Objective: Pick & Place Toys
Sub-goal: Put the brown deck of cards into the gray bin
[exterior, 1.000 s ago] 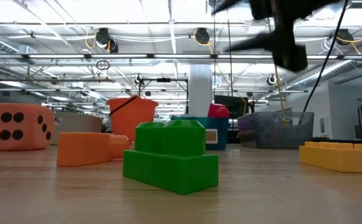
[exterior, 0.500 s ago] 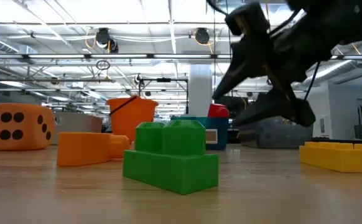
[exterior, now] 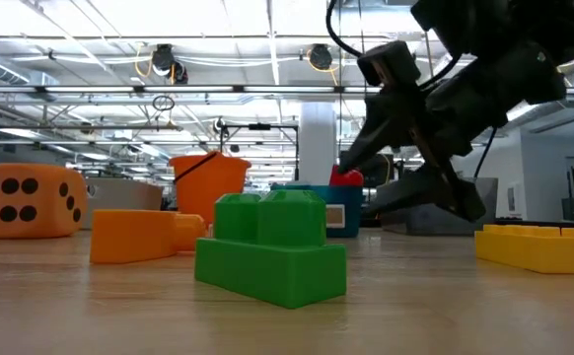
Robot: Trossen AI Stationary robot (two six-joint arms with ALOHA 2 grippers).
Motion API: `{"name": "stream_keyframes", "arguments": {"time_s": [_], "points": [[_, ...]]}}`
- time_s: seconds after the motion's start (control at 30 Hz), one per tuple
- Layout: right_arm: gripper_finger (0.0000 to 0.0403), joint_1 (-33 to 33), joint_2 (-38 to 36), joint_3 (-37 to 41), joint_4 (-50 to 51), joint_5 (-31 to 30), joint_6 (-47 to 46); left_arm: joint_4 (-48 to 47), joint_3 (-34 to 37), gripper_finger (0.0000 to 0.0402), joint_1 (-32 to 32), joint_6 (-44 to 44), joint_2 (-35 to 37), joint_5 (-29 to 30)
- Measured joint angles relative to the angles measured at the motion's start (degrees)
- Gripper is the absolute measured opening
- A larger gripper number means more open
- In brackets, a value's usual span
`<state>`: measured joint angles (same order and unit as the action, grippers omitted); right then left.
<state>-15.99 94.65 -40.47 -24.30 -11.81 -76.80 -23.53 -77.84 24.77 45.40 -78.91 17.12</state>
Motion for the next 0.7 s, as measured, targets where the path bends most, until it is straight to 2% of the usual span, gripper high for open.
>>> {"name": "stream_keyframes", "arguments": {"time_s": [0.43,0.7], "points": [[0.0221,1.91,1.35,1.83,-4.31,3.29,-1.33,-0.09,0.00,0.0271,-0.37,-0.08,-0.02,0.98],[0.0221,2.10,6.10,1.72,-13.44,4.61,-2.57,-0.22,0.00,0.0271,-0.37,0.12,-0.02,1.00]]}}
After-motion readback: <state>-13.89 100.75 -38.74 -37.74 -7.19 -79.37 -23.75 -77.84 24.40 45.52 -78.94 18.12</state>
